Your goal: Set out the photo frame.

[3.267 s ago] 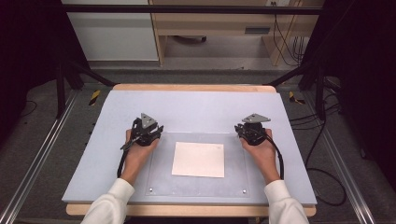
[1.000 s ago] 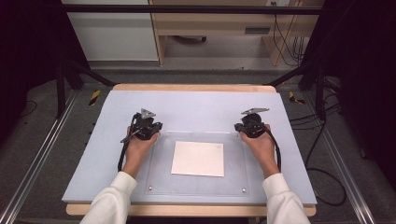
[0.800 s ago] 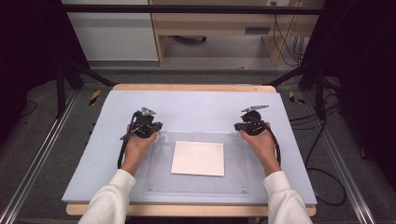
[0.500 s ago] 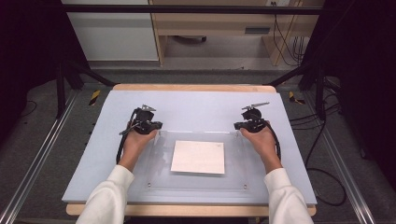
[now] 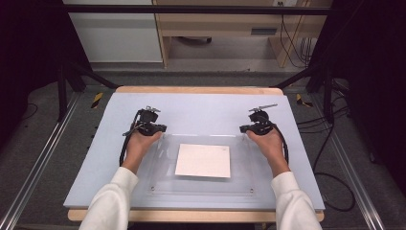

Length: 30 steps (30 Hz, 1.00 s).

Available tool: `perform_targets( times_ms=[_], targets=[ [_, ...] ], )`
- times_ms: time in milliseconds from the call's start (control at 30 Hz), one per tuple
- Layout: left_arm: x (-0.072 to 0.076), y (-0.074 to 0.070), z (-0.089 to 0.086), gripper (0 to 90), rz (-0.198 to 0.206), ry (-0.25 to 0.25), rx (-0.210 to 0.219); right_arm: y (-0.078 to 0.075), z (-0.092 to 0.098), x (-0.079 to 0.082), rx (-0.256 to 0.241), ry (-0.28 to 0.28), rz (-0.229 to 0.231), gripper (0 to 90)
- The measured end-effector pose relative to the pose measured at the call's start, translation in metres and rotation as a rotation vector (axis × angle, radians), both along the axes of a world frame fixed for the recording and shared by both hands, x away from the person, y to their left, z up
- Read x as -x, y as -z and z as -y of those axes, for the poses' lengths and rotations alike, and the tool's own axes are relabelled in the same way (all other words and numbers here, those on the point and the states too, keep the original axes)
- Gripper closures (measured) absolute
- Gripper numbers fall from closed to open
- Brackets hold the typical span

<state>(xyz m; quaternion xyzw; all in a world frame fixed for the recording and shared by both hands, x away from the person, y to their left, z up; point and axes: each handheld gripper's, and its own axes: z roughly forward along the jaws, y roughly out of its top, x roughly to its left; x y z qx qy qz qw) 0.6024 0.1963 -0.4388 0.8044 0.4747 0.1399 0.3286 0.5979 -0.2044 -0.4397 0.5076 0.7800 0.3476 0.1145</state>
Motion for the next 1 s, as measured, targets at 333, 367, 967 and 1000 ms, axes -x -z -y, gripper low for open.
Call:
perform_targets(
  times_ms=[333, 367, 967, 1000],
  targets=[
    [-0.002, -0.001, 0.001, 84.9, -0.017, 0.003, -0.003, 0.001, 0.001, 0.006, 0.024, -0.006, 0.057, 76.7],
    [-0.002, -0.001, 0.001, 84.9, -0.017, 0.003, -0.003, 0.001, 0.001, 0.006, 0.024, -0.006, 0.057, 76.7],
    [-0.005, -0.001, 0.001, 84.8, -0.031, -0.008, -0.003, -0.024, 0.020, 0.149, 0.124, -0.032, 0.437, 18.0],
    [-0.005, -0.001, 0.002, 84.8, -0.032, -0.010, -0.004, -0.023, 0.021, 0.157, 0.109, -0.031, 0.446, 16.2]
  ],
)
